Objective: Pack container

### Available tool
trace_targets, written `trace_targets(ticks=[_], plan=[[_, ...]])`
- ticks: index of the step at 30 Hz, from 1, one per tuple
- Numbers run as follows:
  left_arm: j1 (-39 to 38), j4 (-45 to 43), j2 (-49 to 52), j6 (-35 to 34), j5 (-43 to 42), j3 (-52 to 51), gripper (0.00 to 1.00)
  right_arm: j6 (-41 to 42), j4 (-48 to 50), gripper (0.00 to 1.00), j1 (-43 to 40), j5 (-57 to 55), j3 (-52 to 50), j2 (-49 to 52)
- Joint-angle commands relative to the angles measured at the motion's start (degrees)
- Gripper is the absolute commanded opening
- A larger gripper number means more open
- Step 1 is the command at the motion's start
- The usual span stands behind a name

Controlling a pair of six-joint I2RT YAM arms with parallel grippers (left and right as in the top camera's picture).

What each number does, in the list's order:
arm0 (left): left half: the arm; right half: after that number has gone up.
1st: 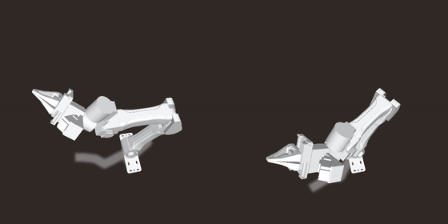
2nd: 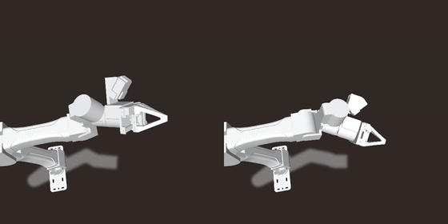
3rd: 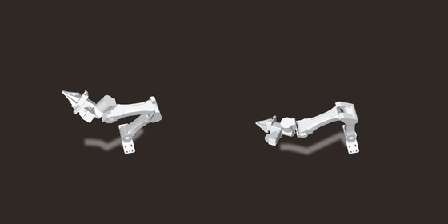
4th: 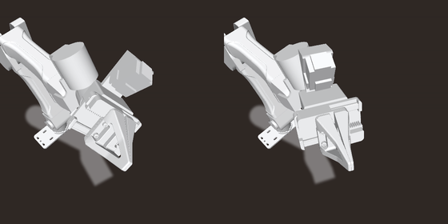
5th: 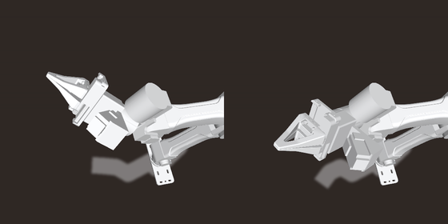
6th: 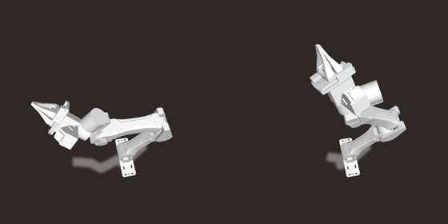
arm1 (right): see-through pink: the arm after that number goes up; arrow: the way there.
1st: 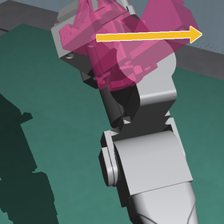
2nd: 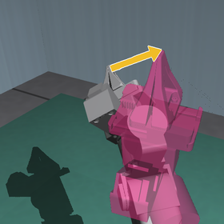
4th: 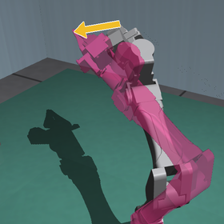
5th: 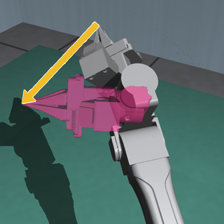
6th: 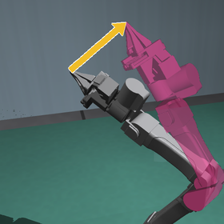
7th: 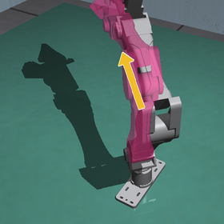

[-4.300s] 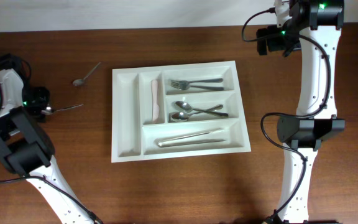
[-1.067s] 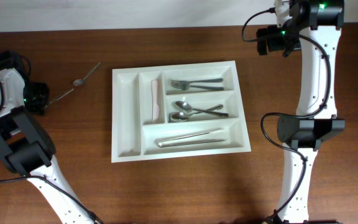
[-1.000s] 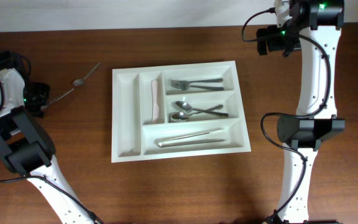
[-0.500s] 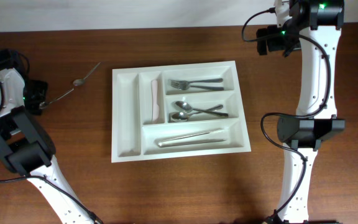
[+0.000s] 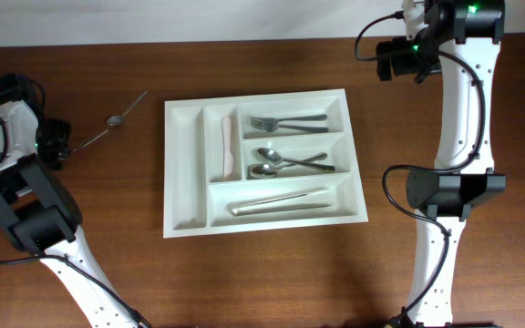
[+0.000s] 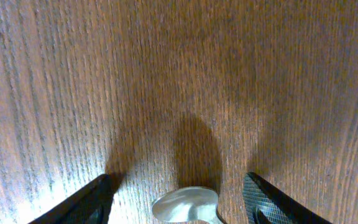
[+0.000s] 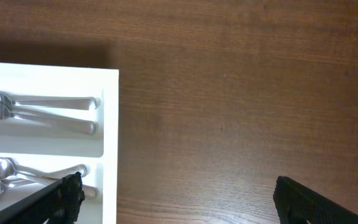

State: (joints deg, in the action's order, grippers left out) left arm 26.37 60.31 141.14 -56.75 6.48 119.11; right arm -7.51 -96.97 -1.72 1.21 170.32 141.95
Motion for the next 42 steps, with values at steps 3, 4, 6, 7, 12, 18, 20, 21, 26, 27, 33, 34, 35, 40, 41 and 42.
trace_targets(ticks=[3, 4, 6, 7, 12, 18, 20, 21, 26, 27, 33, 34, 35, 40, 41, 42], plan=[[0.04, 0.22, 5.55, -0.17, -4.26, -1.01, 0.64, 0.11, -0.33, 0.99, 0.20, 0.55, 0.59, -1.77], [0.04, 0.33, 5.55, -0.20, -4.20, -1.01, 0.61, 0.11, -0.33, 0.99, 0.20, 0.55, 0.59, -1.77], [0.04, 0.35, 5.55, -0.17, -4.17, -1.01, 0.54, 0.11, -0.33, 0.99, 0.20, 0.55, 0.59, -1.77], [0.04, 0.35, 5.55, -0.17, -4.20, -1.01, 0.49, 0.11, -0.35, 0.99, 0.20, 0.55, 0.59, -1.77], [0.04, 0.35, 5.55, -0.17, -5.33, -1.01, 0.34, 0.11, -0.35, 0.99, 0.20, 0.52, 0.59, -1.77], [0.04, 0.46, 5.55, -0.17, -5.75, -1.01, 0.23, 0.11, -0.35, 0.99, 0.20, 0.55, 0.59, -1.77], [0.04, 0.63, 5.55, -0.17, -5.99, -1.01, 0.20, 0.11, -0.35, 0.99, 0.20, 0.55, 0.59, -1.77], [0.04, 0.70, 5.55, -0.17, -6.19, -1.01, 0.18, 0.11, -0.33, 0.99, 0.20, 0.55, 0.59, -1.77], [0.04, 0.96, 5.55, -0.17, -6.78, -1.01, 0.03, 0.11, -0.33, 0.99, 0.20, 0.55, 0.59, -1.77], [0.04, 1.01, 5.55, -0.17, -6.78, -1.01, 0.02, 0.11, -0.33, 0.99, 0.20, 0.55, 0.59, -1.77], [0.04, 1.33, 5.55, -0.17, -6.82, -1.01, 0.01, 0.11, -0.35, 0.99, 0.20, 0.55, 0.59, -1.77], [0.04, 1.42, 5.55, -0.17, -6.97, -1.01, 0.02, 0.11, -0.33, 0.99, 0.20, 0.55, 0.59, -1.77], [0.04, 1.42, 5.55, -0.17, -7.30, -1.01, 0.02, 0.11, -0.35, 0.99, 0.20, 0.55, 0.59, -1.77], [0.11, 1.11, 5.53, -0.20, -12.02, -0.76, 0.02, 0.11, -0.35, 0.99, 0.20, 0.55, 0.59, -1.77], [0.11, 1.09, 5.53, -0.20, -12.74, -0.66, 0.02, 0.11, -0.33, 0.99, 0.20, 0.52, 0.59, -1.77], [0.11, 1.14, 5.53, -0.17, -13.20, -0.44, 0.02, 0.11, -0.33, 0.99, 0.20, 0.55, 0.59, -1.77]])
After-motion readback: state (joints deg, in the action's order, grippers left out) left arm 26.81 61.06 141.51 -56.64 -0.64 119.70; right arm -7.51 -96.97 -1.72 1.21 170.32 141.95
